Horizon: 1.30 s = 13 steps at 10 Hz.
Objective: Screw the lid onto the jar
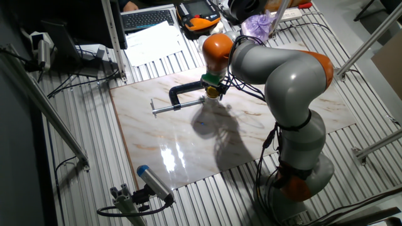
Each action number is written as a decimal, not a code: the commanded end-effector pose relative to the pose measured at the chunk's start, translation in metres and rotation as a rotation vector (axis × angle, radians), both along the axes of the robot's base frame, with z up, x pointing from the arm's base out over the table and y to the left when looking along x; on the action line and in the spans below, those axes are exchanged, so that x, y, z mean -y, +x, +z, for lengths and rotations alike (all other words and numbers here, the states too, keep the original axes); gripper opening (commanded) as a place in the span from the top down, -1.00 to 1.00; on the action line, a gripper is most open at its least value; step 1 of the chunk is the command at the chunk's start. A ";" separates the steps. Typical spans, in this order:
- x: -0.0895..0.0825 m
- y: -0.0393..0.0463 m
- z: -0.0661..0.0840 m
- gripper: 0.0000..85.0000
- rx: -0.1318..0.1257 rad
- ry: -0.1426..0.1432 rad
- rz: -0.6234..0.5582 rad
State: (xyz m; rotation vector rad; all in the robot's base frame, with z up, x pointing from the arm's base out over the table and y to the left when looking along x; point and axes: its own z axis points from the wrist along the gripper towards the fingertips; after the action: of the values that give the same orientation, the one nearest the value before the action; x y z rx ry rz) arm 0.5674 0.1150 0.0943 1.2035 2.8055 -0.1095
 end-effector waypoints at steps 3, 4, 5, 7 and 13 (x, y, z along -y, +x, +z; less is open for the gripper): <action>0.000 0.0007 -0.001 1.00 0.005 0.030 -0.043; 0.000 0.0009 -0.001 1.00 0.004 0.031 -0.054; 0.000 0.0013 -0.002 1.00 0.005 0.033 -0.069; 0.000 0.0017 -0.002 1.00 0.006 0.032 -0.087; 0.000 0.0024 -0.003 1.00 0.010 0.052 -0.132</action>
State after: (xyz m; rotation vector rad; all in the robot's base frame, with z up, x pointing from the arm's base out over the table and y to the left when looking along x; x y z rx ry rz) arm 0.5698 0.1155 0.0919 1.3952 2.7347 -0.0381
